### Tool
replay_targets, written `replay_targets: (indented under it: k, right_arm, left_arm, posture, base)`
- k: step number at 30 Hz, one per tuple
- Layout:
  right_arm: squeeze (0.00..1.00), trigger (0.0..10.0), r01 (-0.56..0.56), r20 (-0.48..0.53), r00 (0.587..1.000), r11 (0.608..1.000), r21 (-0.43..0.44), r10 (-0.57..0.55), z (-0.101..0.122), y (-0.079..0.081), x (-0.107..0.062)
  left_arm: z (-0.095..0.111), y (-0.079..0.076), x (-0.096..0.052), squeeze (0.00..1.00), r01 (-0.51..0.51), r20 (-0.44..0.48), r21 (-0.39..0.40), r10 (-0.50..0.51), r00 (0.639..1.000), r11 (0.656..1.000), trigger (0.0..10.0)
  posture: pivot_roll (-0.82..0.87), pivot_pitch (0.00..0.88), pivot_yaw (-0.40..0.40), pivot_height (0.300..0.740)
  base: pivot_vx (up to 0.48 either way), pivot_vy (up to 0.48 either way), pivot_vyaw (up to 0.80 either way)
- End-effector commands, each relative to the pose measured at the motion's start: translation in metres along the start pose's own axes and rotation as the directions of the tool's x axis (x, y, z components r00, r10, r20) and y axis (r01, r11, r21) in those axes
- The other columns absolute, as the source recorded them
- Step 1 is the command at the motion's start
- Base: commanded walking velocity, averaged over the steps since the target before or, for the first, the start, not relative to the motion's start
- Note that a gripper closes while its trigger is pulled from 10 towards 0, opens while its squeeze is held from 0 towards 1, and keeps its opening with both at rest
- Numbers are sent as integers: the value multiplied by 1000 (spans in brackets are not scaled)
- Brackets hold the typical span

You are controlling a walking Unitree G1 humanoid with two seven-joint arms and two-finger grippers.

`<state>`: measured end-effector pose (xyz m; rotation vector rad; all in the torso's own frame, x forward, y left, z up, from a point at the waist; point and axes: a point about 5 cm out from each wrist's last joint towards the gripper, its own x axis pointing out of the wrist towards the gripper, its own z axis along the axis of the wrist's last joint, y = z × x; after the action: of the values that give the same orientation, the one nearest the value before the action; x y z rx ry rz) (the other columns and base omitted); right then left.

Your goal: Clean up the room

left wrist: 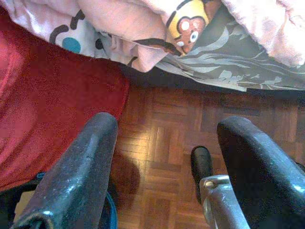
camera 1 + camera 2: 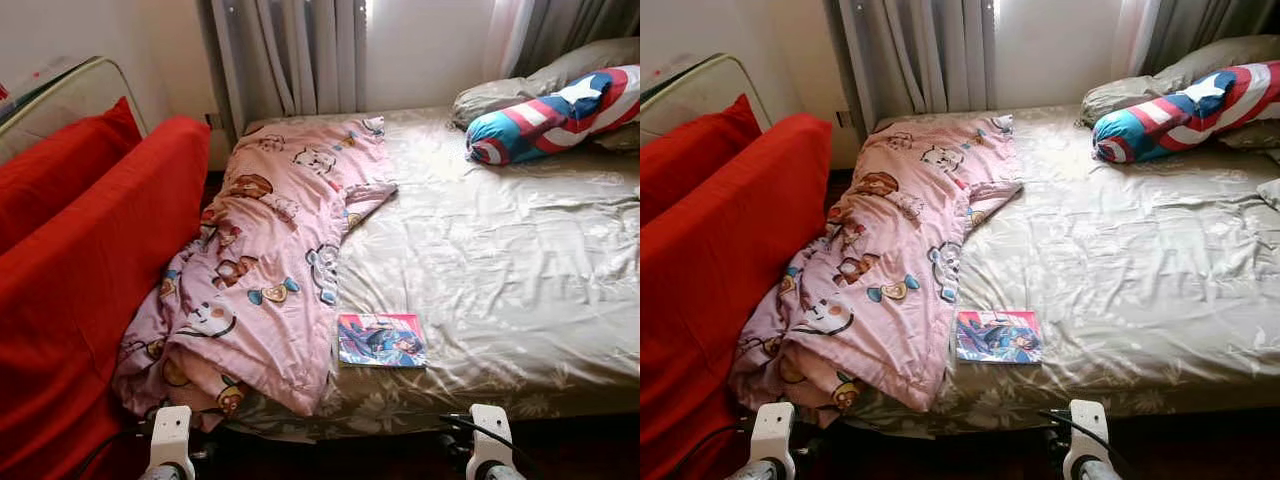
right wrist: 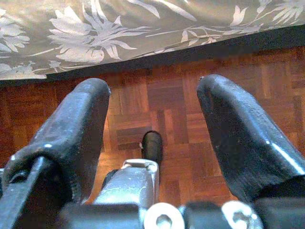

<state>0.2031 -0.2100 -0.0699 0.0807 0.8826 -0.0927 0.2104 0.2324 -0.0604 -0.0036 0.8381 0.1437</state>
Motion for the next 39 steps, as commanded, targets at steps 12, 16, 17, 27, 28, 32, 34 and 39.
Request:
replay_targets:
  k: [12,16,17,27,28,32,34,39]
  right_arm:
    - [0,10000,34,55,998,999,31,-36,19,-11,1]
    - [0,10000,36,56,998,999,25,-37,22,-13,1]
    - [0,10000,37,56,998,999,28,-39,22,-13,1]
    - [0,10000,34,47,998,999,-10,-33,18,-19,-1]
    - [0,10000,36,48,998,999,-12,-35,18,-19,-1]
    - [0,10000,32,37,999,999,-11,-31,13,-21,-2]
    - [0,10000,16,26,1000,1000,-13,-16,8,-21,-3]
    - [0,10000,5,21,1000,1000,-28,-5,4,-23,-4]
  left_arm:
    - [14,-13,4,0,61,5,52,-61,998,997,10000]
    - [16,-14,4,0,62,12,44,-62,998,997,10000]
    - [16,-15,5,0,63,12,43,-63,998,997,10000]
    - [11,-15,4,0,64,2,28,-64,998,998,10000]
    - [10,-15,4,0,64,1,28,-64,998,998,10000]
    - [5,-15,3,0,63,-4,27,-63,998,998,10000]
    - [2,-14,2,0,60,-3,19,-60,998,998,10000]
    - [-3,-13,1,0,52,-5,1,-52,999,999,10000]
  posture:
    - [-139,0,88,740]
    - [-137,0,86,740]
    - [-134,0,84,740]
    - [-125,0,70,740]
    - [-123,0,70,740]
    - [-82,0,49,740]
    - [-65,0,37,740]
    - [-50,0,18,740]
  base:
    - [0,0,285]
    - [0,0,0]
    - [0,0,0]
    - [0,0,55]
    - [0,0,800]
    - [0,0,800]
    - [0,0,0]
    - [0,0,0]
